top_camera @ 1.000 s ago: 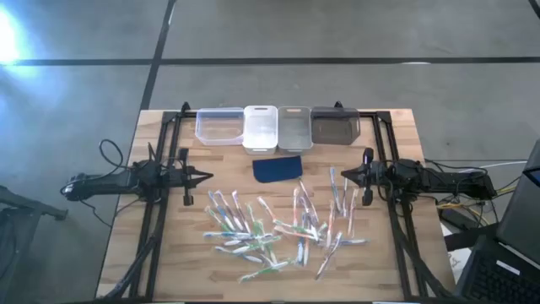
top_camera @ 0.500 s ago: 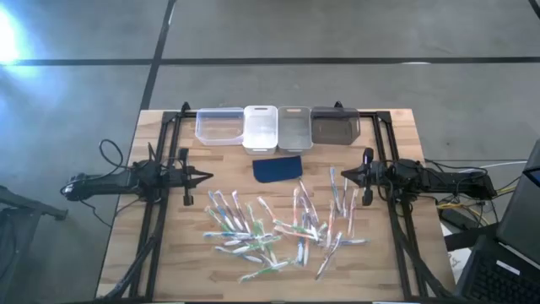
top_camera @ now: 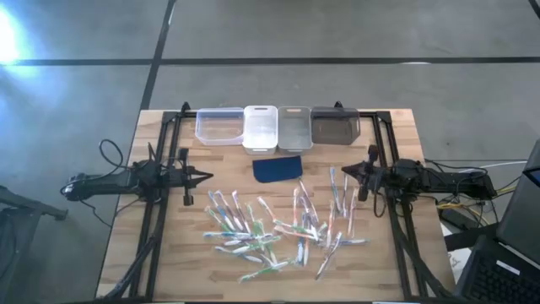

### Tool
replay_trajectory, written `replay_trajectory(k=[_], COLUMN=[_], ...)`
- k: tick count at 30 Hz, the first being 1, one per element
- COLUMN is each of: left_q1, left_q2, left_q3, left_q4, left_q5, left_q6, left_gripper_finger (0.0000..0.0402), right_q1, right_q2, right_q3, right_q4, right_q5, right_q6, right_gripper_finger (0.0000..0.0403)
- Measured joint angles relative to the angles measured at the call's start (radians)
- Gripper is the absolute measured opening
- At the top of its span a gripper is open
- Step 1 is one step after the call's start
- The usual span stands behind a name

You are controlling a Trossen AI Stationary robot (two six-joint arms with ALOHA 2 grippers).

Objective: Pick & Place Toothbrushes
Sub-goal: Put the blue toothbrush into the transparent black bin

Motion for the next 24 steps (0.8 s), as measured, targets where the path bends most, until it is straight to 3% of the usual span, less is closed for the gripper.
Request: replay_trajectory(k=[3,6,11,16,24], left_q1=[0.0,0.0,0.0,0.0,0.0], left_q2=[0.0,0.0,0.0,0.0,0.0], left_q3=[0.0,0.0,0.0,0.0,0.0], left_q4=[0.0,0.0,0.0,0.0,0.0], left_q5=[0.0,0.0,0.0,0.0,0.0], left_q6=[0.0,0.0,0.0,0.0,0.0], left_gripper_finger=[0.0012,0.0012,0.0012,0.0012,0.0012], right_q1=[0.0,0.0,0.0,0.0,0.0], right_q2=[0.0,0.0,0.0,0.0,0.003], right_q3=[0.0,0.0,0.0,0.0,0.0], right_q4=[0.01,0.109,0.331,0.447,0.614], right_q5=[0.001,-0.008,-0.01,-0.012,-0.011], right_q6=[-0.127,-0.115,0.174,0.436,0.62], right_gripper_finger=[0.0008,0.0008,0.0008,0.0008,0.0008])
